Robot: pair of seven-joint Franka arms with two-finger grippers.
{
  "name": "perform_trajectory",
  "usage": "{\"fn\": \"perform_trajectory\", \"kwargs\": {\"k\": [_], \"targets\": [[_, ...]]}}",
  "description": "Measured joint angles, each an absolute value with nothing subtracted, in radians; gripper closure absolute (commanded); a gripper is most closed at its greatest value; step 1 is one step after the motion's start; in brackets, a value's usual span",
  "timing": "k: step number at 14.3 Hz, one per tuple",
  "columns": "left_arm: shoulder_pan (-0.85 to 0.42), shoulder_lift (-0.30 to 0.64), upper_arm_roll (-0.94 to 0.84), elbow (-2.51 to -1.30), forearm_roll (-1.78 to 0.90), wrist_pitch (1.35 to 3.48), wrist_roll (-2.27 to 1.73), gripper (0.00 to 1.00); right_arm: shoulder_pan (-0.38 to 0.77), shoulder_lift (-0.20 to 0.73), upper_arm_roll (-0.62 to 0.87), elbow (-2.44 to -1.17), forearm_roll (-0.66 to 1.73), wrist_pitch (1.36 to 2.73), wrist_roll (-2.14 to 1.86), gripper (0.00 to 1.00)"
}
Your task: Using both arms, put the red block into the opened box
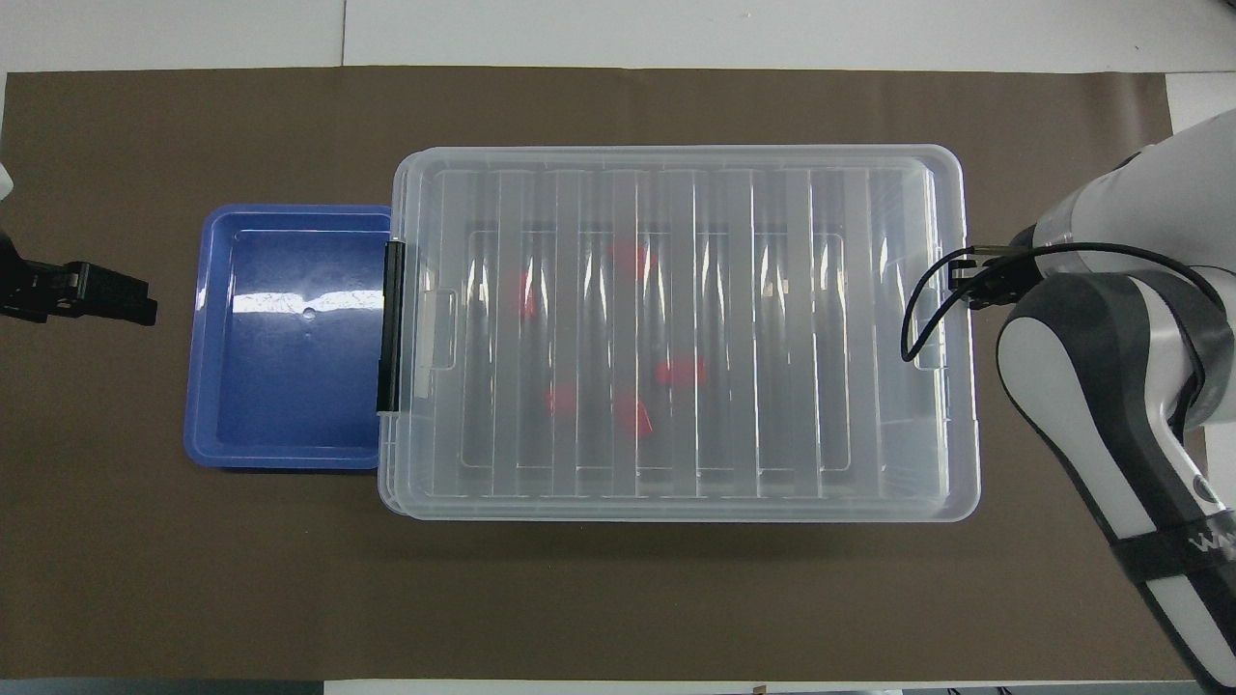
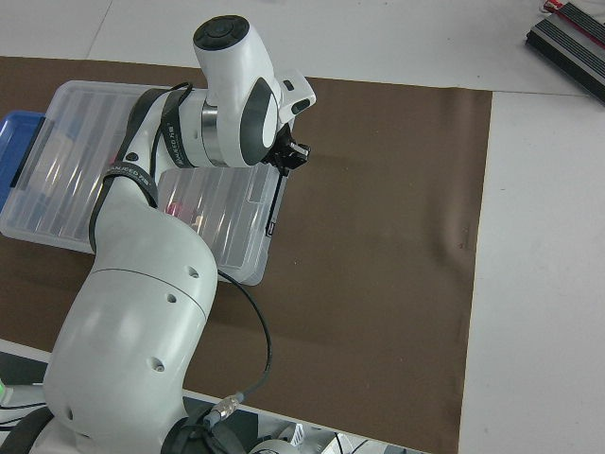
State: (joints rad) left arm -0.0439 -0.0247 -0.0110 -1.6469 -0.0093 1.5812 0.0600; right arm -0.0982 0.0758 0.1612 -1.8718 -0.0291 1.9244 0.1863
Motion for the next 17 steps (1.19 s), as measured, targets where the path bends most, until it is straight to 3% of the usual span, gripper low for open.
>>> {"fn": "perform_trajectory", "kwargs": {"k": [10,17], "targets": [[-0.044,-0.025,-0.011,-1.647,-0.009,1.581,0.060,0.00,-0.098,0.076,0.180,-1.872,-0.029,1.918,0.214,1.00],[-0.044,-0.025,-0.011,-1.647,-0.009,1.581,0.060,0.00,-0.100,0.075,0.148,-1.751,-0.029,1.752,0.199,1.00]]}}
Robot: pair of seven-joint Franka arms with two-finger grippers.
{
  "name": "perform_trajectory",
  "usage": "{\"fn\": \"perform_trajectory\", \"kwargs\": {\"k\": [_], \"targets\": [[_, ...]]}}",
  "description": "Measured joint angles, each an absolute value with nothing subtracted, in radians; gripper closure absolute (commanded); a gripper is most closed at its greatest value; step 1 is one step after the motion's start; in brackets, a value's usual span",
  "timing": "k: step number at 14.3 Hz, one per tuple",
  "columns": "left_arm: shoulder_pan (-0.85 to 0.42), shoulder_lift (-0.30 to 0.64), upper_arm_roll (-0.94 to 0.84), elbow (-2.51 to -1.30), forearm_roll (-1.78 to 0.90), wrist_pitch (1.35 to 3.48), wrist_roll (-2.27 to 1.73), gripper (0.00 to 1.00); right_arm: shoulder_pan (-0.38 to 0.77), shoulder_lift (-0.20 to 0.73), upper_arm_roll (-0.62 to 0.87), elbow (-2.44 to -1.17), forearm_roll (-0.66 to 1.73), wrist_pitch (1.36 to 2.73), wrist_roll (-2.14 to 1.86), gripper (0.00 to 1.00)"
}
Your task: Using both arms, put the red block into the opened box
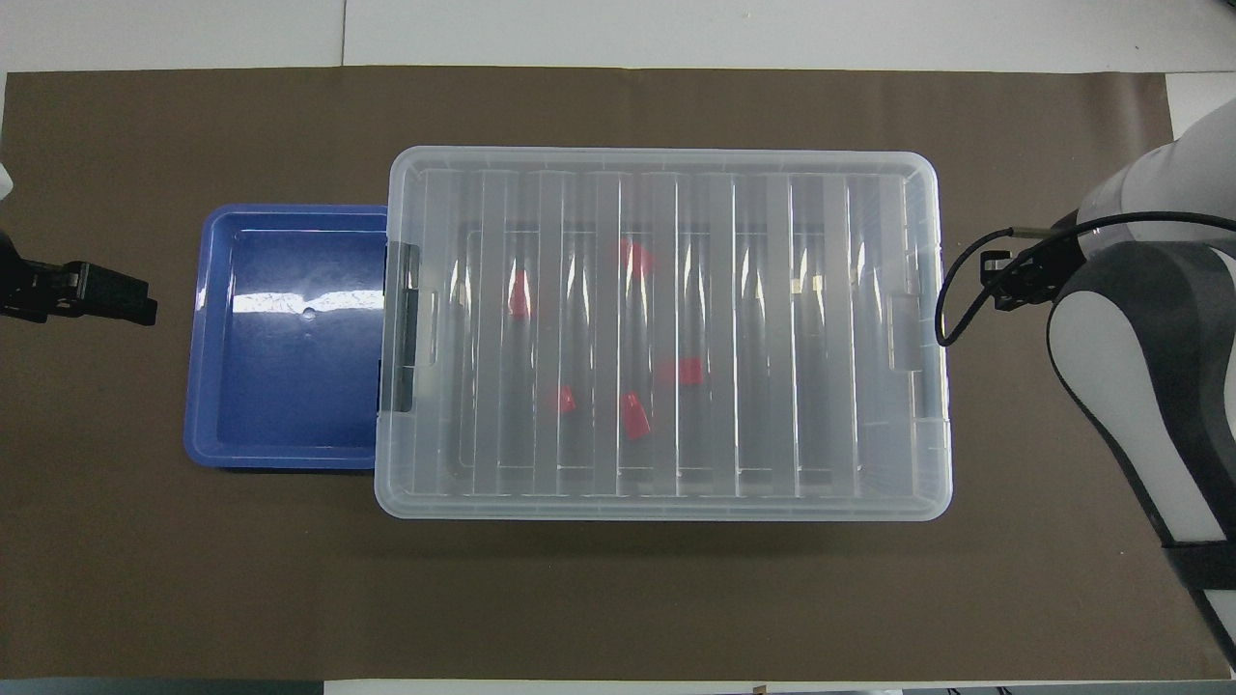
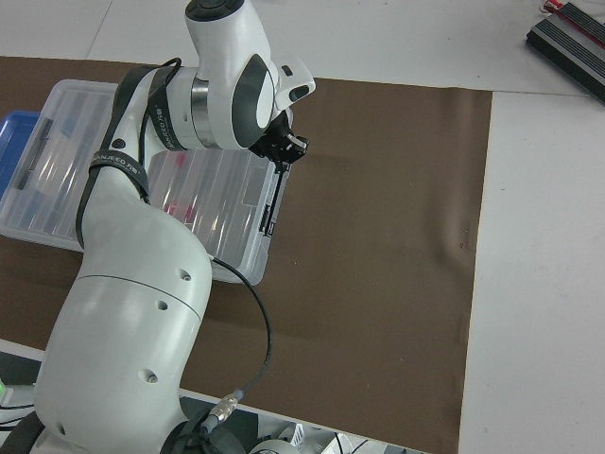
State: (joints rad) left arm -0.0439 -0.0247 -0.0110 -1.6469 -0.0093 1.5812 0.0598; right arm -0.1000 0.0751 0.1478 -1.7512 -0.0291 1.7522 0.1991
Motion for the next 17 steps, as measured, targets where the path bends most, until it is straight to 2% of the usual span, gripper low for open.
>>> {"fn": "perform_trajectory", "kwargs": {"k": [3,4,5,6,12,14,17], "targets": [[-0.044,-0.025,-0.011,-1.647,-0.009,1.581,0.060,0.00,-0.100,0.075,0.143,-1.749,-0.029,1.739,0.199,0.97],[-0.044,-0.025,-0.011,-1.647,-0.009,1.581,0.060,0.00,-0.100,0.075,0.143,-1.747,-0.029,1.726,0.199,0.66],[-0.044,-0.025,-0.011,-1.647,-0.009,1.581,0.060,0.00,-0.100,0.074,0.140,-1.740,-0.029,1.710,0.199,0.05],[-0.044,-0.025,-0.011,-1.647,-0.009,1.581,0.060,0.00,-0.100,0.069,0.133,-1.730,-0.029,1.689,0.199,0.00],[-0.044,-0.025,-0.011,-1.647,-0.009,1.581,0.060,0.00,-0.099,-0.029,0.033,-1.640,-0.029,1.537,0.164,0.00],[-0.044,-0.025,-0.011,-1.647,-0.009,1.581,0.060,0.00,-0.099,-0.043,-0.006,-1.591,-0.029,1.475,0.085,0.00],[-0.044,-0.025,-0.011,-1.647,-0.009,1.581,0.060,0.00,-0.099,-0.041,-0.025,-1.583,-0.029,1.461,0.046,0.00]]}}
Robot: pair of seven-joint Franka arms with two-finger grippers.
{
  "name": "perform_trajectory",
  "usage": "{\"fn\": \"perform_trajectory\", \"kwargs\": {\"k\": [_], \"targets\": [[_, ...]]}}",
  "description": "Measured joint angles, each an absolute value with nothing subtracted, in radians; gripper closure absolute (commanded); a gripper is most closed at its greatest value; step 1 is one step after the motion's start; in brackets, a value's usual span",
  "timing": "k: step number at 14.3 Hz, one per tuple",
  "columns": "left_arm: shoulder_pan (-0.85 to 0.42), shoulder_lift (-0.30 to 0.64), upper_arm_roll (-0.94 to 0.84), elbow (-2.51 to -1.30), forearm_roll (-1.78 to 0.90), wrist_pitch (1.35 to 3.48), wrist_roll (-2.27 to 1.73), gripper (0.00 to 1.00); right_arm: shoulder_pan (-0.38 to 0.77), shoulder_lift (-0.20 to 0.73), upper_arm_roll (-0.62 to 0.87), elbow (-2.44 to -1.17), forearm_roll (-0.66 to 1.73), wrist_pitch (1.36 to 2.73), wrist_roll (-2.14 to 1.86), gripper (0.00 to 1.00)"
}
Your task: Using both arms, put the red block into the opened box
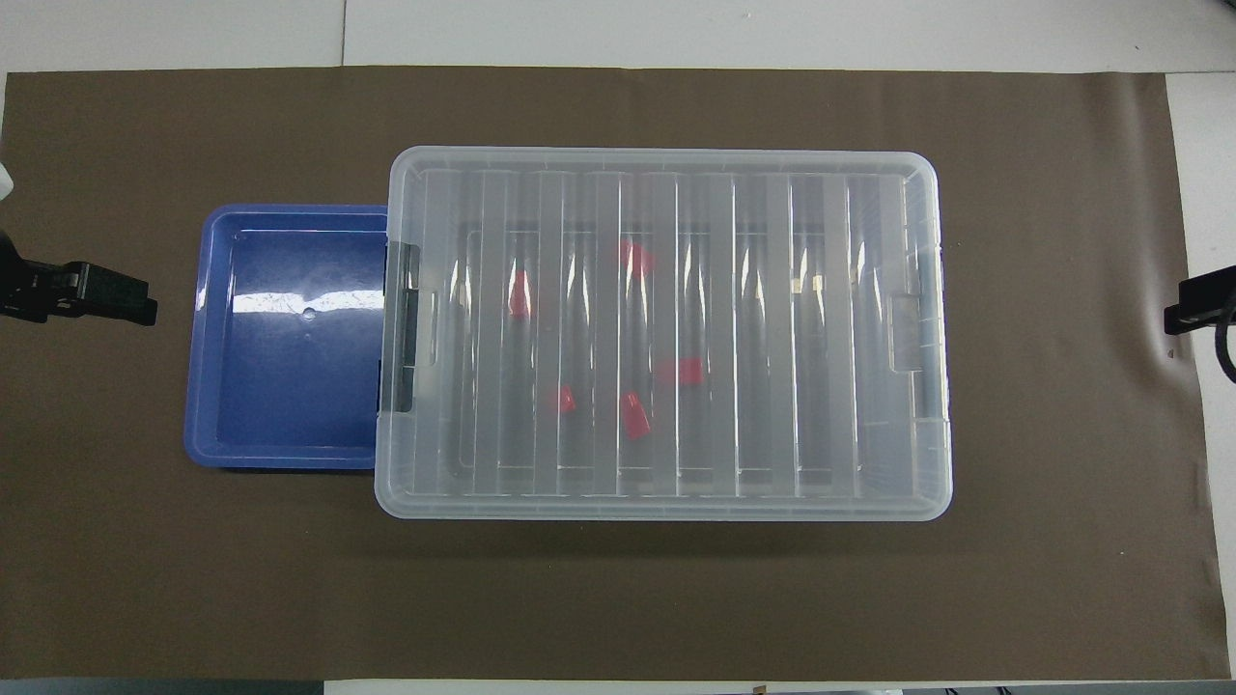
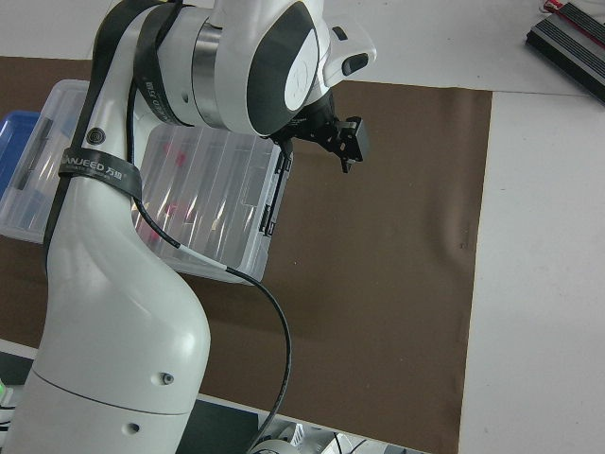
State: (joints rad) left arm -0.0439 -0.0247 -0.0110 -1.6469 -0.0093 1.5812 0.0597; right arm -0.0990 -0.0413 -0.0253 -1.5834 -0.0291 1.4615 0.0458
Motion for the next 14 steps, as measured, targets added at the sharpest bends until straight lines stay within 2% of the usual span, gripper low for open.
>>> {"fn": "perform_trajectory", "kwargs": {"k": [14], "targets": [[-0.044,-0.025,-0.011,-1.647,-0.009,1.581,0.060,0.00,-0.098,-0.036,-0.024,-1.640,-0.029,1.514,0.046,0.00]]}}
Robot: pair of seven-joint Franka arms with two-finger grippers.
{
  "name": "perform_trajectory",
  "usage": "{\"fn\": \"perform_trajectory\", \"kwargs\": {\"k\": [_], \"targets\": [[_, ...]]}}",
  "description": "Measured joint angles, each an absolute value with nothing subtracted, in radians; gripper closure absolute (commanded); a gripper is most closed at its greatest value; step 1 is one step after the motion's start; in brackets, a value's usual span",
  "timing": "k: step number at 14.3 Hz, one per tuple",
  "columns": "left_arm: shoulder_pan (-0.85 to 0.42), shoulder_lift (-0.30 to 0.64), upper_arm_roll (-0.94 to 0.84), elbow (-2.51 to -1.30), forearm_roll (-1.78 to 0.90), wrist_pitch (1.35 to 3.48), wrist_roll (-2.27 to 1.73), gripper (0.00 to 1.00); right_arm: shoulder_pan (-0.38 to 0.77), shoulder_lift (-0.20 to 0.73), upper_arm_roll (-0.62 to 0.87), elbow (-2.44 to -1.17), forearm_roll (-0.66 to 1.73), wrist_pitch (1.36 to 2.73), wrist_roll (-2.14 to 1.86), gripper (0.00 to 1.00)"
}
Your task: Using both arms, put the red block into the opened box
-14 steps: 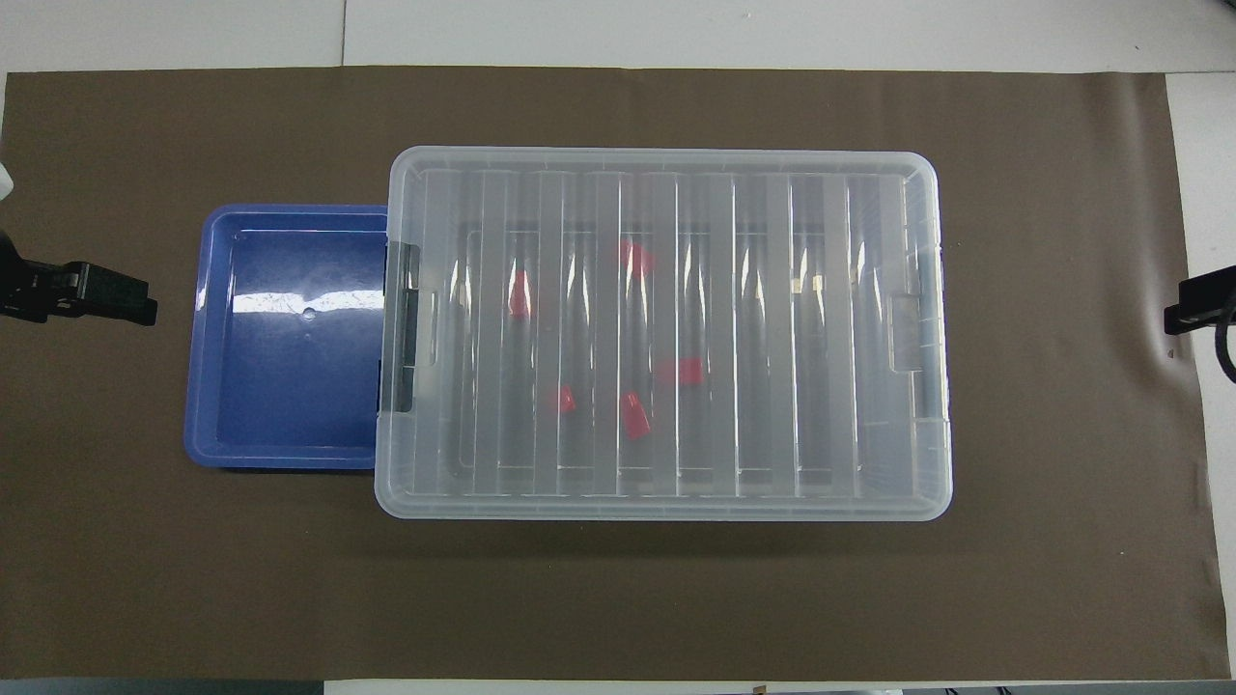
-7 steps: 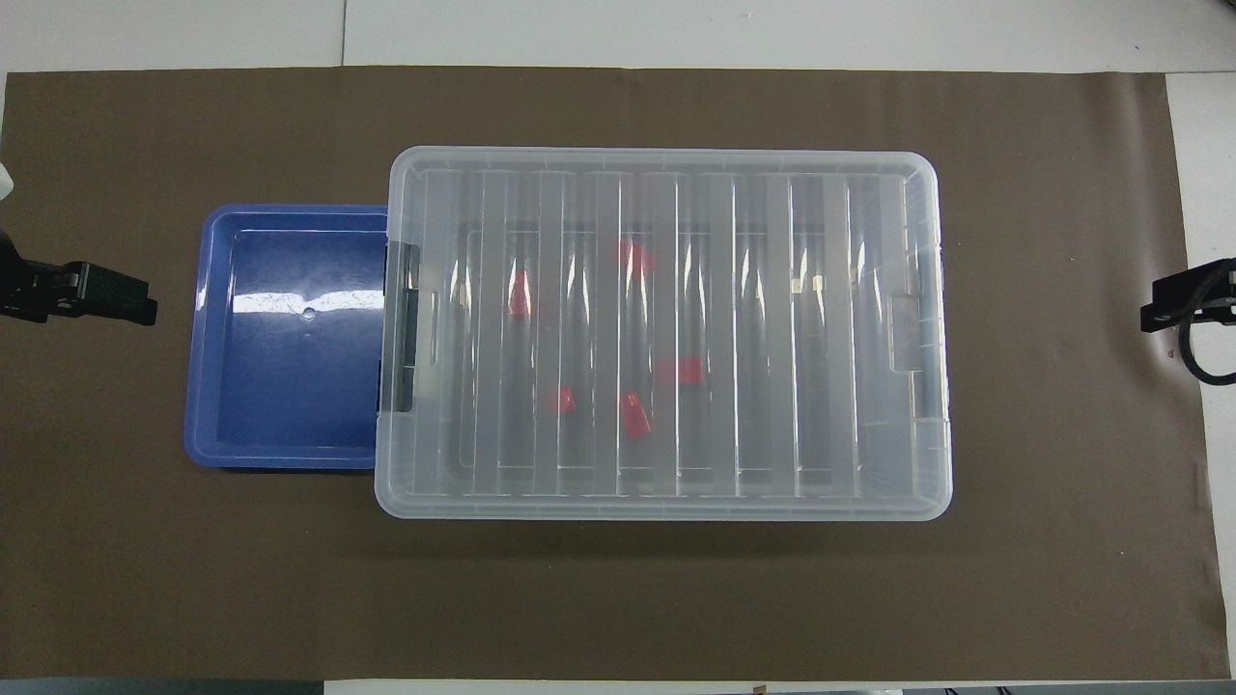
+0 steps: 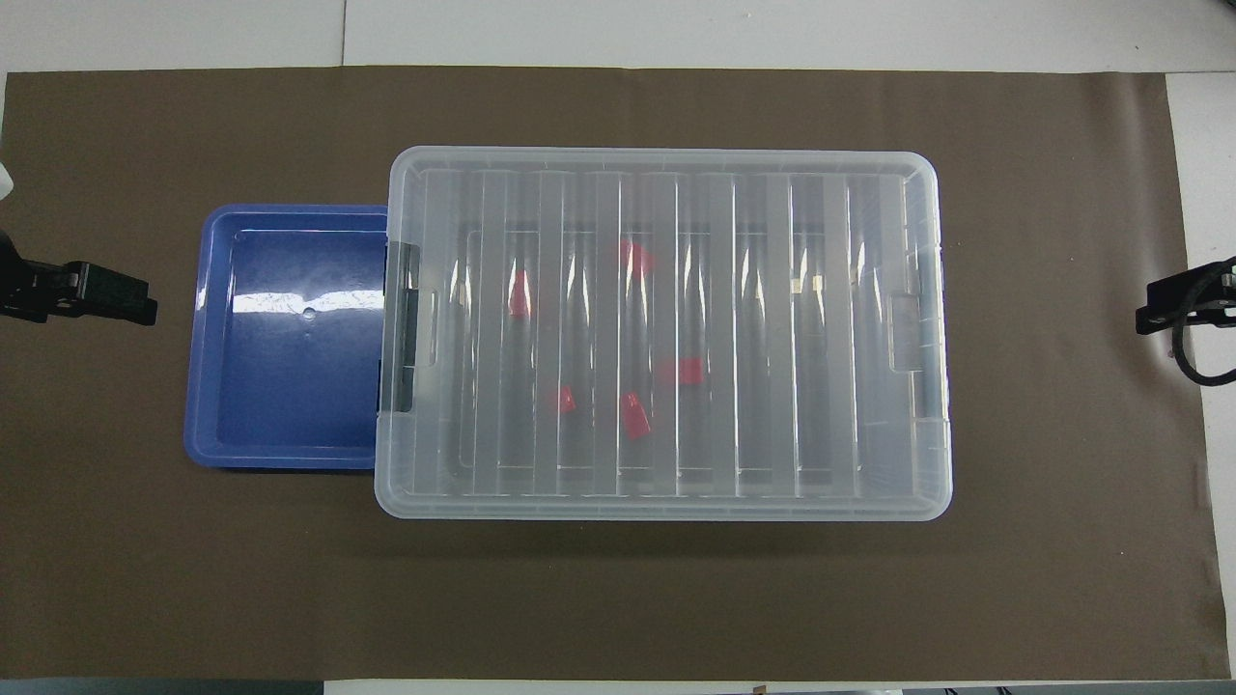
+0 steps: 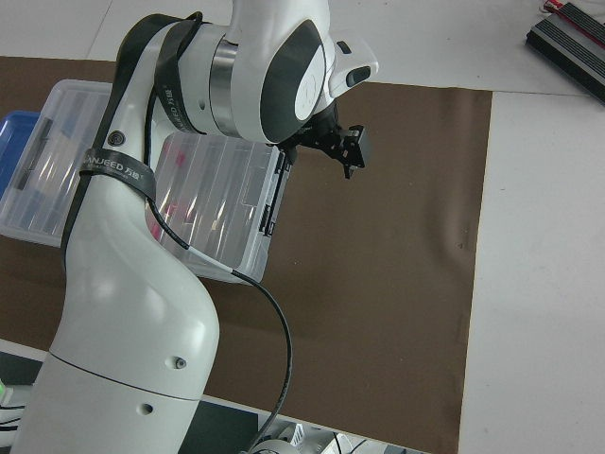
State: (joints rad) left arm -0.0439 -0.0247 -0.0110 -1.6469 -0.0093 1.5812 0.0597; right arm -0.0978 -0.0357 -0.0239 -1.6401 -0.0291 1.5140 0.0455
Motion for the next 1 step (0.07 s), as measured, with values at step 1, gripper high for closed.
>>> {"fn": "perform_trajectory", "kwargs": {"k": [1], "targets": [[-0.044,-0.025,-0.011,-1.647,-0.009,1.581,0.060,0.00,-0.098,-0.036,-0.024,-1.640,-0.029,1.514,0.046,0.00]]}}
